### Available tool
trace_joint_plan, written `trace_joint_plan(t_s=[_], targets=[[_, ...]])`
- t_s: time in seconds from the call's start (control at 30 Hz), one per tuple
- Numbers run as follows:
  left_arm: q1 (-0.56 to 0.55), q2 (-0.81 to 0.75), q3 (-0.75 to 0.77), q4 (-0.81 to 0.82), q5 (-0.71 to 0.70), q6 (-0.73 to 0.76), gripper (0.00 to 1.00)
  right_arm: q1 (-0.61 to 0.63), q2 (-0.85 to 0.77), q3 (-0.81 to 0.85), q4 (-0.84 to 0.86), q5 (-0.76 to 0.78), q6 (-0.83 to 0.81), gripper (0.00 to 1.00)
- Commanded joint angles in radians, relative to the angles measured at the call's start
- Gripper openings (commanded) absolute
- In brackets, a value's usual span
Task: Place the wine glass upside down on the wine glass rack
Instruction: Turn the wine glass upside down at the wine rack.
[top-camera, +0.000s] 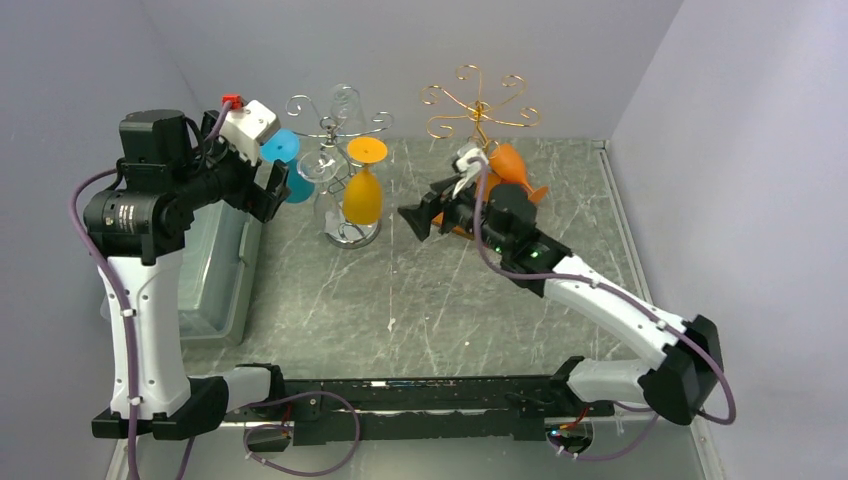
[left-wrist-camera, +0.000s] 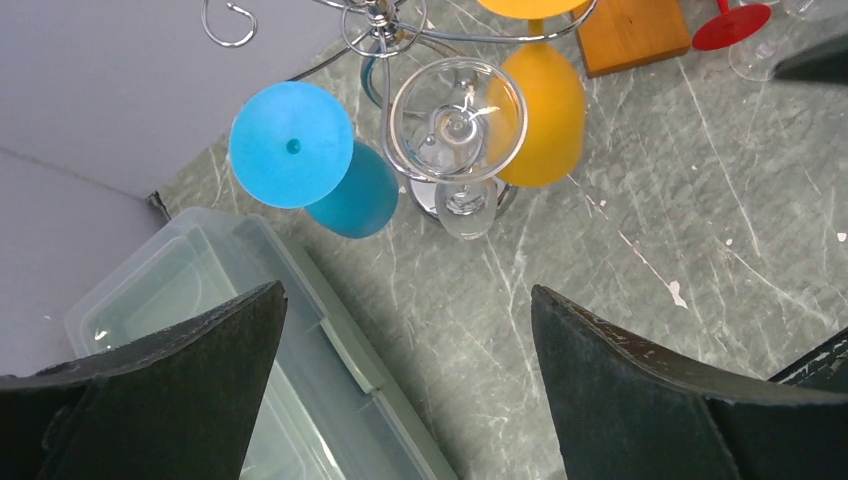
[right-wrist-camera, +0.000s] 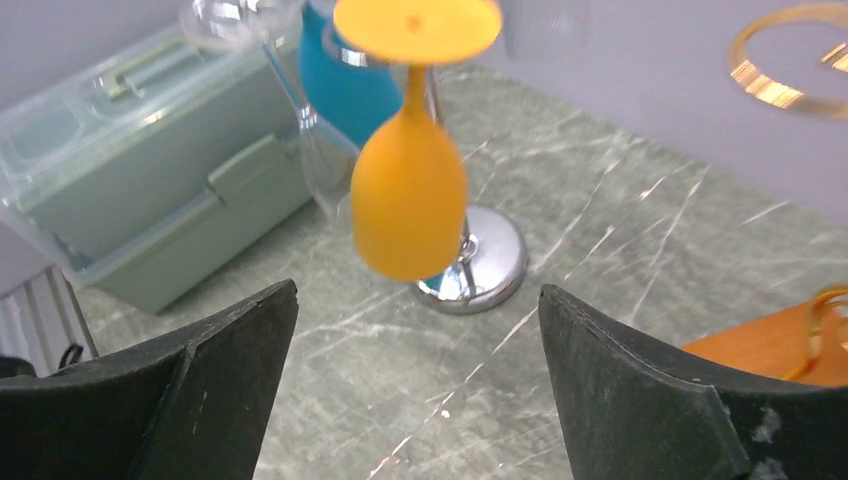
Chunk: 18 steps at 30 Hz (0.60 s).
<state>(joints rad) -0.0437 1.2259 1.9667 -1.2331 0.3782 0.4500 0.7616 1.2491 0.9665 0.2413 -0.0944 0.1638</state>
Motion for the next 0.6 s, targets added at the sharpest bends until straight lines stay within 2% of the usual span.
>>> trace_joint_plan(t_s=[0.0, 0.2, 0.33, 0.47, 0.57], targets=[[-0.003, -0.010, -0.014, 0.030, 0.039, -0.020, 0.99, -0.036, -0.069, 0.173, -0.250, 0.074, -0.032, 0.90], [-0.002, -0.007, -0.025, 0.006, 0.058, -0.001, 1.00, -0.153, 0.003, 0.517, -0.578, 0.238, 0.012, 0.80], [-0.002, -0.005, -0.027, -0.010, 0.069, 0.003, 0.99, -0.211, 0.116, 0.724, -0.718, 0.338, -0.016, 0.79], [-0.002, -0.002, -0.026, -0.026, 0.064, 0.008, 1.00, -0.233, 0.189, 0.818, -0.784, 0.430, -0.049, 0.79], [-0.003, -0.002, -0.033, -0.030, 0.063, 0.013, 1.00, -0.260, 0.193, 0.808, -0.792, 0.402, -0.039, 0.79]])
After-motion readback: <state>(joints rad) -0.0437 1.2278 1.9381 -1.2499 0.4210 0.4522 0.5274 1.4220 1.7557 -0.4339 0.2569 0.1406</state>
